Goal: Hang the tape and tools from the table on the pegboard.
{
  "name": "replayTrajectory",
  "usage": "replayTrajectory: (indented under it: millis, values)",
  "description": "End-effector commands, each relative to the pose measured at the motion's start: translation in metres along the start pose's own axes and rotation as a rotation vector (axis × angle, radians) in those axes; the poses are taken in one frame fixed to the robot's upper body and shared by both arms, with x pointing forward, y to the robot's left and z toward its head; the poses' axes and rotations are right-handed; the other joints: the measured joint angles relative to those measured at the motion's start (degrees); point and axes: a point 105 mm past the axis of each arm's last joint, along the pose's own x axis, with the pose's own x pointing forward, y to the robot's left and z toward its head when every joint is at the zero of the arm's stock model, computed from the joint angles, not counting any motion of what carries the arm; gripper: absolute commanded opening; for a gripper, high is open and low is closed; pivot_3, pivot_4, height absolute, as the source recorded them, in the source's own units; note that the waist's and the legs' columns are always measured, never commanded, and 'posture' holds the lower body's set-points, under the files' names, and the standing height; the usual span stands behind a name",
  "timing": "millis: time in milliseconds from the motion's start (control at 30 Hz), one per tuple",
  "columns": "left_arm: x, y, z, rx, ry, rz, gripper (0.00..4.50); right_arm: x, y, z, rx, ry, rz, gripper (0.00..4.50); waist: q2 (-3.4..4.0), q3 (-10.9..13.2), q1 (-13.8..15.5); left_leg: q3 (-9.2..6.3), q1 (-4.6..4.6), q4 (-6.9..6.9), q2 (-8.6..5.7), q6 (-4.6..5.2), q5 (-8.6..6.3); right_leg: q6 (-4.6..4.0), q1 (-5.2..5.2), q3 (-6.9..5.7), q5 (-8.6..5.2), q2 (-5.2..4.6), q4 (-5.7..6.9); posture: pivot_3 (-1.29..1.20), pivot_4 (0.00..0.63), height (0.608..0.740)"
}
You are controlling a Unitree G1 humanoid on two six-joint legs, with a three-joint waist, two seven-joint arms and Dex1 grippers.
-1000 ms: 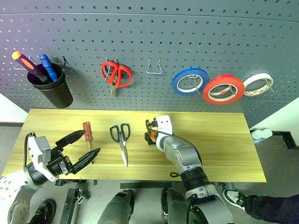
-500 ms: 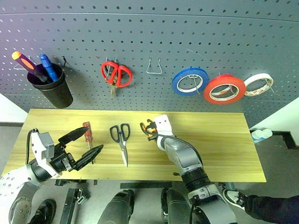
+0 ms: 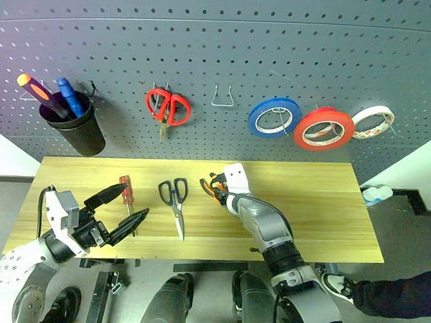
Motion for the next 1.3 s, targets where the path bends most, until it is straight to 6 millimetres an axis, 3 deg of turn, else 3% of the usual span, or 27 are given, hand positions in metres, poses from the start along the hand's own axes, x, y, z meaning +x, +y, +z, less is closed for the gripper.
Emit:
replayTrajectory:
  millis: [33, 500, 1167, 1300]
  values:
    - [0.0, -0.002, 0.007, 0.021, -0.017, -0.014, 4.5, -0.001, 0.007, 0.009, 0.001, -0.012, 0.026, 2.91, 0.0, 0.0, 0.0, 0.0, 0.0, 0.0, 0.0, 0.0, 0.0, 0.0, 0.0, 0.0, 0.0, 0.0, 0.0, 0.11, 0.28, 0.74]
    - [0.0, -0.002, 0.006, 0.023, -0.035, -0.017, 4.5, 0.001, 0.017, -0.02, -0.077, 0.126, 0.077, 2.91, 0.01, 0.0, 0.0, 0.0, -0.01, -0.01, 0.0, 0.0, 0.0, 0.0, -0.01, 0.0, 0.0, -0.01, -0.02, 0.12, 0.285, 0.74]
    - [-0.006, 0.0, 0.003, 0.026, -0.025, -0.004, 4.5, 0.009, 0.017, -0.017, -0.183, 0.106, 0.088, 2.91, 0.0, 0.0, 0.1, -0.02, -0.01, 0.0, 0.0, 0.0, 0.0, 0.0, -0.01, -0.01, 0.0, -0.01, -0.02, 0.13, 0.281, 0.74]
    - [-0.006, 0.0, 0.003, 0.03, -0.027, 0.0, 4.5, 0.01, 0.015, -0.017, -0.193, 0.11, 0.092, 2.1, 0.0, 0.0, 0.1, -0.02, -0.01, 0.0, 0.0, 0.0, 0.0, 0.0, 0.0, -0.01, 0.0, -0.01, -0.02, 0.13, 0.28, 0.74]
